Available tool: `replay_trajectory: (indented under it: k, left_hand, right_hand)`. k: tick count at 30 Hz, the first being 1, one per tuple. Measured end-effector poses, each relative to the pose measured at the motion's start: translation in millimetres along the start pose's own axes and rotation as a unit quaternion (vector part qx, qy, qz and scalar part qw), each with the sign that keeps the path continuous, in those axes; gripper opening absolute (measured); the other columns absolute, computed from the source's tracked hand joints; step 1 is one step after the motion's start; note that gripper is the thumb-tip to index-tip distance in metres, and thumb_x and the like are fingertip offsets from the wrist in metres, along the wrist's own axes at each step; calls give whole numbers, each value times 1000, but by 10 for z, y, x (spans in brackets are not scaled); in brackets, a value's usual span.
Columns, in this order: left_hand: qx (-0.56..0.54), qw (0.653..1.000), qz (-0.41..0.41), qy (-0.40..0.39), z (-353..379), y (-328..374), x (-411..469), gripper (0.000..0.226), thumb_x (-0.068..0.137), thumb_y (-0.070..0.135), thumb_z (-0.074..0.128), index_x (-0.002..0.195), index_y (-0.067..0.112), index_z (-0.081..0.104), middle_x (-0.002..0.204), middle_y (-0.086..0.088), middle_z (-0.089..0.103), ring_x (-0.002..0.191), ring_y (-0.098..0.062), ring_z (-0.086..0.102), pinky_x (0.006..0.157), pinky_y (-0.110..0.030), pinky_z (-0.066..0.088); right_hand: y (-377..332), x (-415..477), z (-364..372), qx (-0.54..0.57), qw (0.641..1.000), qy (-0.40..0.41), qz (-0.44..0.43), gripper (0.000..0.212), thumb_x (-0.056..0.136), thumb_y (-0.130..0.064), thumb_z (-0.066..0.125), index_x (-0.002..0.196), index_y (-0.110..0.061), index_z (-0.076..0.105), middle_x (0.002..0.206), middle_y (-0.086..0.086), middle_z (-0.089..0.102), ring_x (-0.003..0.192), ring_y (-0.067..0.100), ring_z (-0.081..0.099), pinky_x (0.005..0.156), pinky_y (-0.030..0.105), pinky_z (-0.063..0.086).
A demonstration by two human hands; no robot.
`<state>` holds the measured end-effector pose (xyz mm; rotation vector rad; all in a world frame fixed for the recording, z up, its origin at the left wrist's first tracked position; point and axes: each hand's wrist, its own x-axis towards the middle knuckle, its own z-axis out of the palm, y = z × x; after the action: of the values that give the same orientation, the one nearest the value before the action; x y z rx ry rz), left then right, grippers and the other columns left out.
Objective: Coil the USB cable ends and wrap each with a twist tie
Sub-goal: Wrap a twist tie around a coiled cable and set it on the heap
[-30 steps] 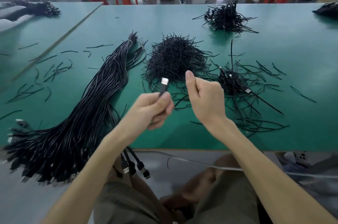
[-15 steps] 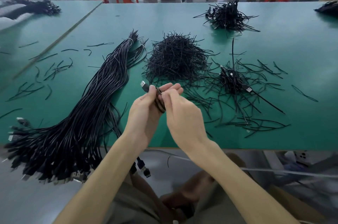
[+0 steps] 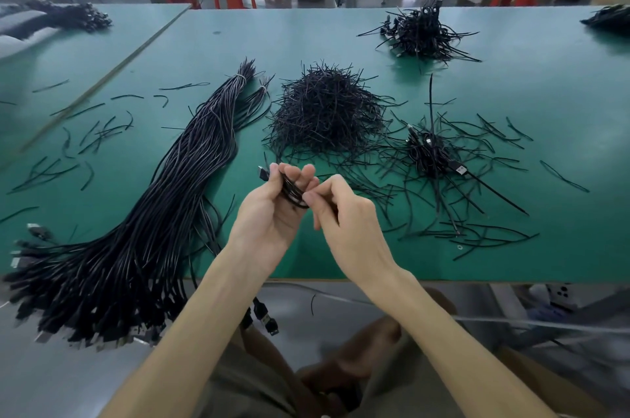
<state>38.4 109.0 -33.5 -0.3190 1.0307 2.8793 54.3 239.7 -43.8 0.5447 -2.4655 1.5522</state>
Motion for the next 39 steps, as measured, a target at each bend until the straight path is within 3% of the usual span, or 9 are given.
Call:
replay_trajectory:
  k: [6, 9, 13, 16, 21, 25, 32, 35, 39]
  left_hand:
    - [56, 997, 41, -25, -79, 44, 12, 28, 108, 29, 43, 86, 15, 52, 72, 5, 54, 68, -14, 59, 70, -27, 57]
    - [72, 996, 26, -51, -75, 17, -20, 26, 106, 29, 47, 86, 14, 56, 73, 4, 55, 68, -15, 59, 71, -29, 57]
    - [116, 987, -9, -115, -91, -22, -69, 24, 102, 32, 48, 87, 15, 56, 73, 2, 60, 70, -17, 64, 72, -32, 56]
    - [134, 982, -44, -130, -138, -34, -82, 27, 104, 27, 45, 86, 12, 56, 75, -1, 62, 71, -18, 67, 69, -32, 60]
    - [184, 963, -138, -142, -200, 88, -54, 22, 102, 23, 49, 89, 9, 58, 80, -5, 64, 78, -21, 70, 78, -32, 60]
    - [232, 948, -144, -164, -196, 171, -47, 22, 101, 23, 52, 88, 9, 63, 82, -7, 66, 84, -24, 71, 83, -32, 59]
    - [246, 950, -110, -159, -196, 124, -66, 26, 100, 24, 53, 83, 12, 67, 79, -6, 64, 81, -22, 71, 79, -30, 59]
    - [257, 944, -116, -169, -238, 99, -81, 26, 101, 26, 54, 85, 12, 69, 82, -6, 65, 86, -23, 72, 76, -34, 58]
    - [264, 939, -129, -177, -268, 93, -74, 25, 105, 25, 51, 92, 11, 67, 90, -11, 72, 83, -29, 69, 69, -39, 53]
  right_hand:
    - [53, 68, -12, 9, 997, -41, 58, 27, 97, -41, 64, 109, -25, 47, 72, -2, 67, 68, 10, 63, 66, 31, 51]
    - [52, 98, -4, 17, 995, -71, 67, 48, 93, -48, 67, 134, -31, 49, 86, -14, 66, 81, -3, 62, 75, 15, 49]
    - [95, 132, -11, 36, 991, -95, 88, 22, 94, -44, 67, 115, -43, 62, 84, -16, 67, 71, -6, 60, 68, 18, 48]
    - [138, 98, -11, 38, 988, -111, 96, 10, 95, -32, 67, 98, -40, 61, 76, -17, 61, 66, -7, 57, 64, 13, 46]
    - [145, 7, -1, 4, 987, -114, 110, 17, 94, -38, 65, 80, -34, 56, 73, -14, 61, 63, -3, 55, 59, 12, 42]
    - [113, -6, -13, 9, 991, -94, 91, 32, 92, -35, 64, 66, -29, 48, 53, -18, 49, 49, 5, 41, 49, 15, 35]
    - [120, 58, -17, 35, 983, -112, 138, 20, 85, -38, 67, 75, -30, 52, 52, -24, 51, 52, 1, 50, 53, 17, 44]
    - [161, 36, -31, 66, 973, -127, 182, 20, 81, -40, 70, 91, -26, 60, 70, -14, 68, 73, 9, 71, 68, 35, 60]
    - [140, 19, -26, 106, 968, -115, 198, 30, 85, -34, 75, 103, -15, 61, 84, 3, 73, 67, 16, 74, 52, 30, 58]
